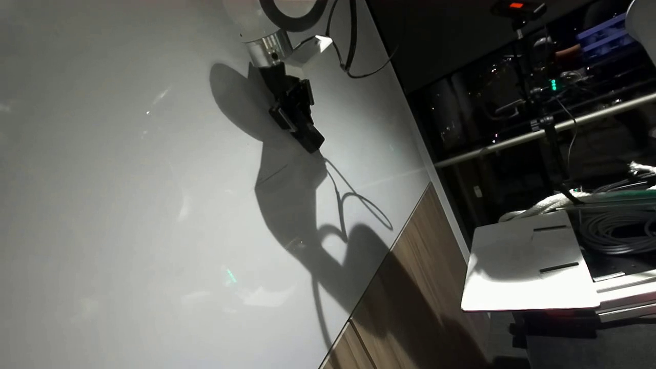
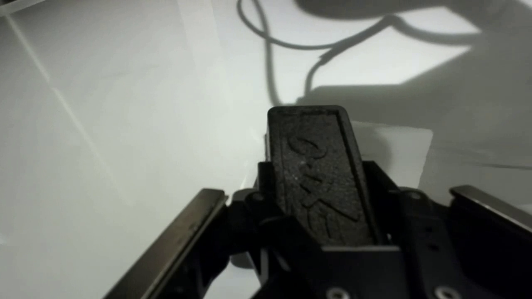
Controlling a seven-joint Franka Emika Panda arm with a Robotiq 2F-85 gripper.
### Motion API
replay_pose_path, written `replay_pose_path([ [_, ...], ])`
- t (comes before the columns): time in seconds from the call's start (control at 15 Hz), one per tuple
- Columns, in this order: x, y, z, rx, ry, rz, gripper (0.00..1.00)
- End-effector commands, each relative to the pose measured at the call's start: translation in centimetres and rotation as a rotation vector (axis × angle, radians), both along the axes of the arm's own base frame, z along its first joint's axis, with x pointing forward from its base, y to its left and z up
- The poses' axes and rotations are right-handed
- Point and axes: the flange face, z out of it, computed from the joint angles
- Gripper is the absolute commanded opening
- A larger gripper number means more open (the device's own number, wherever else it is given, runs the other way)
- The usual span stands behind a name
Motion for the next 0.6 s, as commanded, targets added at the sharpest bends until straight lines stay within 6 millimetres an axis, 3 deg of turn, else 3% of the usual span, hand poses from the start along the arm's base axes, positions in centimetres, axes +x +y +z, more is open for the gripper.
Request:
replay_pose_path([
  [0.0,3.0,6.6,0.9,0.031,-0.027,0.092,0.29],
  [0.27,3.3,14.3,-1.7,0.046,0.002,0.175,0.29],
  [0.53,3.8,19.0,-4.6,0.058,0.036,0.217,0.29],
])
